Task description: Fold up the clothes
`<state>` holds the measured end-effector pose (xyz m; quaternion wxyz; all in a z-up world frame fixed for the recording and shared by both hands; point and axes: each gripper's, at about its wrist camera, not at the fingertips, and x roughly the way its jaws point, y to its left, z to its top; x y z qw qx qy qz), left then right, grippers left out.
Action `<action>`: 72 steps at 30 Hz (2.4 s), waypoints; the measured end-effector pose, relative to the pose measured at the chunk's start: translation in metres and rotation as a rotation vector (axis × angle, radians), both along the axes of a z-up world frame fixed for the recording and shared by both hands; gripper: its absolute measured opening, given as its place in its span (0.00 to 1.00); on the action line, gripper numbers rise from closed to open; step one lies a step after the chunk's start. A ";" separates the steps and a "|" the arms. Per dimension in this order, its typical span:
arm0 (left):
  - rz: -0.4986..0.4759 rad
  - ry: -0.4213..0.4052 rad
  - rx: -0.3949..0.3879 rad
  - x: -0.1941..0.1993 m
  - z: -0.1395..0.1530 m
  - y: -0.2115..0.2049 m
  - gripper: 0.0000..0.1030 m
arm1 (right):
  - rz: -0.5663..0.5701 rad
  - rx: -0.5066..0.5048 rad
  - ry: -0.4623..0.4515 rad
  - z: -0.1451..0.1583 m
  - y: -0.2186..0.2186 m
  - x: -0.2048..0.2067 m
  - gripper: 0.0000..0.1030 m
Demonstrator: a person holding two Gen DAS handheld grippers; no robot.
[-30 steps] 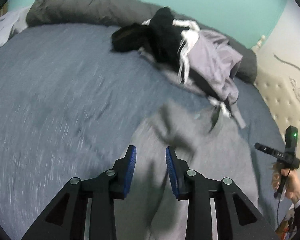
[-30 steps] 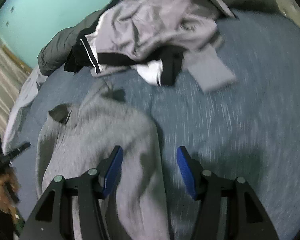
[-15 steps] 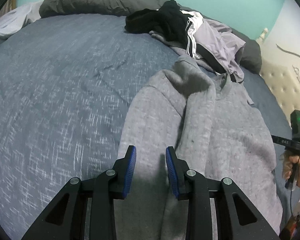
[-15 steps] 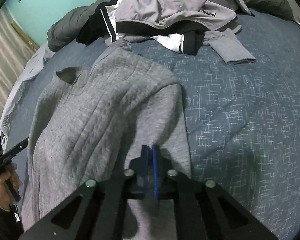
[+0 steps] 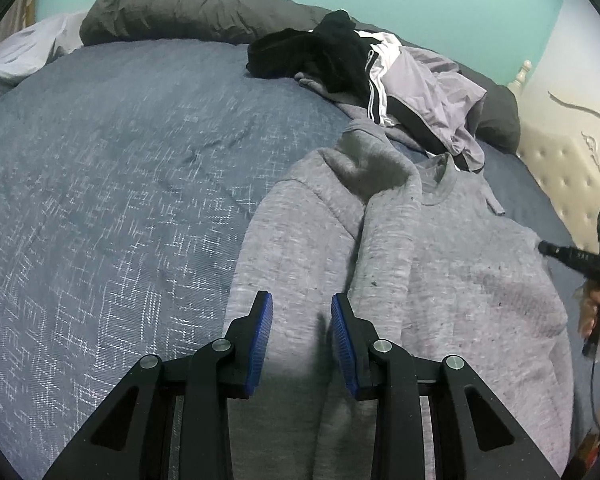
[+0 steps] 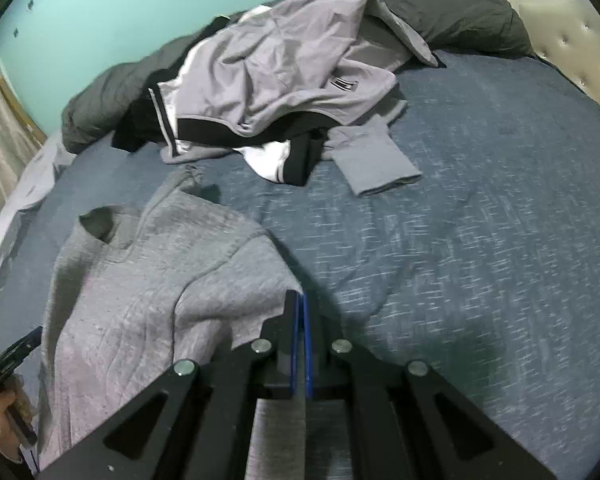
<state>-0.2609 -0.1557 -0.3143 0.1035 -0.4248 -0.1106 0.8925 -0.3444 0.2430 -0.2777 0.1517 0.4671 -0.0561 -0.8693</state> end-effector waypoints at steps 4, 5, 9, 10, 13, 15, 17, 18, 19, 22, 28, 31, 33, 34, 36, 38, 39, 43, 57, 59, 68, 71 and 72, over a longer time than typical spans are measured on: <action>-0.005 0.002 0.008 0.000 0.000 0.000 0.33 | 0.006 -0.047 -0.024 0.000 0.002 0.005 0.03; -0.005 -0.002 0.010 0.000 0.000 -0.001 0.33 | -0.017 -0.057 -0.016 0.001 0.006 0.011 0.04; 0.000 0.000 0.020 0.002 0.002 -0.004 0.33 | -0.082 -0.133 -0.066 -0.002 0.026 0.036 0.13; 0.002 0.004 0.021 0.002 0.004 -0.004 0.33 | -0.083 -0.151 -0.080 -0.004 0.030 0.046 0.24; 0.009 0.016 0.031 0.003 0.009 -0.007 0.33 | -0.066 -0.181 -0.111 -0.008 0.038 0.076 0.32; 0.009 0.021 0.036 0.004 0.012 -0.007 0.33 | -0.055 -0.191 -0.135 -0.011 0.041 0.093 0.33; 0.005 0.023 0.037 0.006 0.014 -0.005 0.33 | -0.051 -0.198 -0.153 -0.017 0.042 0.105 0.33; 0.002 0.025 0.037 0.006 0.014 -0.004 0.33 | -0.050 -0.202 -0.161 -0.020 0.043 0.110 0.33; -0.001 0.025 0.034 0.007 0.015 -0.004 0.33 | -0.052 -0.210 -0.170 -0.024 0.043 0.115 0.33; -0.005 0.028 0.028 0.009 0.016 -0.002 0.33 | -0.044 -0.272 -0.196 -0.033 0.039 0.127 0.33; -0.002 0.032 0.033 0.009 0.017 0.000 0.33 | -0.006 -0.257 -0.212 -0.045 0.020 0.140 0.08; -0.006 0.031 0.031 0.008 0.016 0.002 0.33 | -0.010 -0.230 -0.194 -0.043 0.019 0.139 0.03; -0.008 0.030 0.029 0.008 0.016 0.002 0.33 | -0.019 -0.216 -0.173 -0.038 0.024 0.137 0.02; -0.008 0.029 0.030 0.008 0.015 0.002 0.33 | -0.026 -0.207 -0.157 -0.032 0.029 0.135 0.02; -0.003 0.028 0.032 0.007 0.015 0.000 0.33 | -0.044 -0.196 -0.126 -0.022 0.038 0.128 0.02; 0.001 0.024 0.036 0.007 0.015 0.000 0.33 | -0.071 -0.183 -0.097 -0.010 0.051 0.121 0.02; 0.002 0.024 0.037 0.007 0.015 0.000 0.33 | -0.084 -0.177 -0.083 -0.004 0.057 0.117 0.02; 0.002 0.026 0.037 0.008 0.016 0.000 0.32 | -0.125 -0.127 -0.037 0.018 0.076 0.104 0.02; -0.007 0.022 0.038 0.007 0.016 -0.001 0.32 | -0.233 -0.039 -0.054 0.014 0.105 0.080 0.12; -0.006 0.025 0.040 0.007 0.017 -0.001 0.31 | -0.279 -0.062 -0.065 0.011 0.115 0.092 0.26; -0.010 0.047 0.026 0.016 0.033 -0.001 0.31 | -0.260 -0.135 -0.194 -0.014 0.129 0.166 0.39; -0.010 0.034 0.037 0.025 0.037 -0.006 0.31 | -0.232 -0.179 -0.256 -0.026 0.123 0.183 0.51; -0.006 0.027 0.044 0.029 0.038 -0.009 0.31 | -0.225 -0.189 -0.268 -0.028 0.120 0.187 0.51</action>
